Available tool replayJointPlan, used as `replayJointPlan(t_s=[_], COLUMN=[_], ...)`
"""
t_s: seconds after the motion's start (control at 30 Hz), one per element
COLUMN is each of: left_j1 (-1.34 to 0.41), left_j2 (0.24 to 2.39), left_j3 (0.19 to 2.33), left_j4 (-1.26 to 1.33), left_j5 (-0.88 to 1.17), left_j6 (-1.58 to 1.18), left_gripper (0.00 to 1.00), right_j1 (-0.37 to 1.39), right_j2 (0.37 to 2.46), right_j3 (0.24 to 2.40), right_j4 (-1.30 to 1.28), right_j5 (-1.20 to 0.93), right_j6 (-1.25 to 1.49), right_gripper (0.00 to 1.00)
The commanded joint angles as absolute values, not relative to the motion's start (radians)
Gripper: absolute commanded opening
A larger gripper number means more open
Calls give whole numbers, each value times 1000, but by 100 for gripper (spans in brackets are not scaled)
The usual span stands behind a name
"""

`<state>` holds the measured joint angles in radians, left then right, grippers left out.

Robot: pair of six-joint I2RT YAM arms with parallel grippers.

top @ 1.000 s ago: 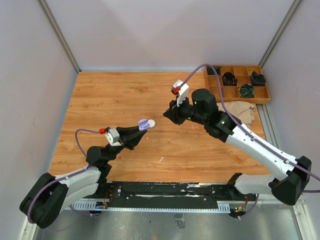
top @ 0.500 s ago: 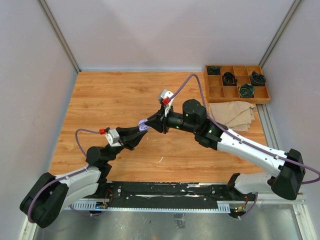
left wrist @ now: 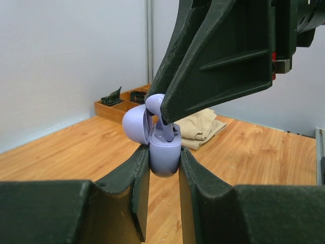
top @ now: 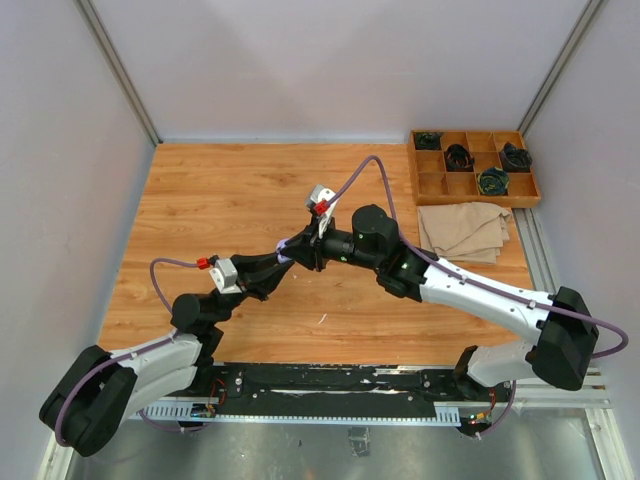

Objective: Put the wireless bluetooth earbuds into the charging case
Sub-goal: Place the earbud in the charging case.

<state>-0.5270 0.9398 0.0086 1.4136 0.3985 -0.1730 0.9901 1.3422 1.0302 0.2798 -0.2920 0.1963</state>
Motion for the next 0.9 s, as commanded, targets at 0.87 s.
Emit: replayJointPlan(t_s=[0.87], left_j1=[-532], left_j2=[913], left_j3=[-52], left_j4=[1460], left_j5=[377], left_j6=[-175], left_gripper=[0], right_j1=[1011], right_j2=[1287], right_j3=[967], right_j4=[276], right_j5=[-208], right_j6=[177], right_gripper=[20])
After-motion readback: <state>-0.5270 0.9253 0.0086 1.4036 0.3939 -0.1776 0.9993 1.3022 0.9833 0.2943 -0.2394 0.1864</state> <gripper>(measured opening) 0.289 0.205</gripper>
